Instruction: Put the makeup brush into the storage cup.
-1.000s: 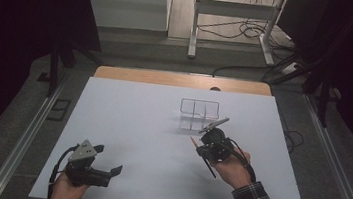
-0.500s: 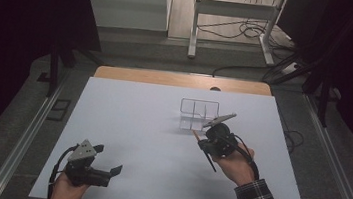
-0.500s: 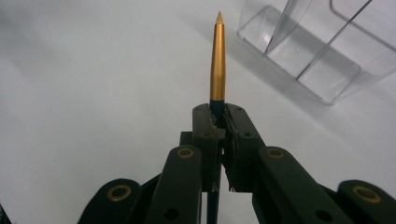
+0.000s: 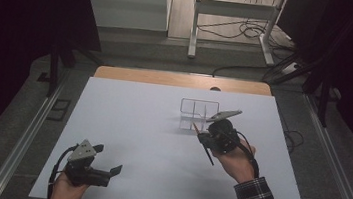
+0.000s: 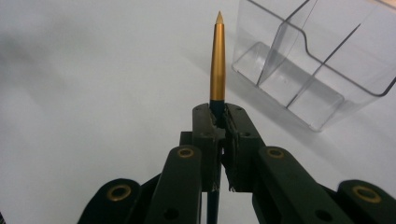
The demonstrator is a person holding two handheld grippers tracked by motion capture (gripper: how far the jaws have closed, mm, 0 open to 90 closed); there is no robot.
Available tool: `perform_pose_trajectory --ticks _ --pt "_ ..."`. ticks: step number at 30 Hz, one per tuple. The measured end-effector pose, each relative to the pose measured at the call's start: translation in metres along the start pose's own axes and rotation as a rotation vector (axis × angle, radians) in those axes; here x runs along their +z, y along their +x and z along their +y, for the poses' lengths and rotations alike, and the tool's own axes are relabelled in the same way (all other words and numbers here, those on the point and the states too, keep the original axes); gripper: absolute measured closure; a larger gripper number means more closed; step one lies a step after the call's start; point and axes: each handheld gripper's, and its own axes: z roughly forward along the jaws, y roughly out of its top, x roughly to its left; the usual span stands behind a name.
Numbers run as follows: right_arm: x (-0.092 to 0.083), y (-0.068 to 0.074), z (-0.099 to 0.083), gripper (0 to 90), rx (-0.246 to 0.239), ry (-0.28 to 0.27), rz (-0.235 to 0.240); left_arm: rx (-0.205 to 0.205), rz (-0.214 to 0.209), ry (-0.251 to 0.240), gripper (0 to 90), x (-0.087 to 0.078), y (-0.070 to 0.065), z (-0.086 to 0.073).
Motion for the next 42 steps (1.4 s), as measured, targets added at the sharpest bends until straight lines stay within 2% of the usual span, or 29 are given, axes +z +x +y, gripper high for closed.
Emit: perform_pose_trajectory --ticks 18,34,40,42 --pt "-0.006 -0.005 0.010 83.4 0.028 -0.134 -0.018 -0.004 -0.009 -0.019 1.9 -0.002 0.000 0.000" --pt "-0.007 -0.013 0.017 83.4 0.048 -0.194 -0.030 0.003 -0.024 -0.036 1.9 -0.003 -0.001 0.001" --pt "-0.006 -0.016 0.020 83.4 0.039 -0.213 -0.046 0.003 -0.023 -0.035 2.0 -0.003 -0.001 0.001" --pt "-0.006 -0.019 0.021 83.4 0.051 -0.230 -0.045 0.004 -0.024 -0.034 2.0 -0.003 -0.001 0.001"
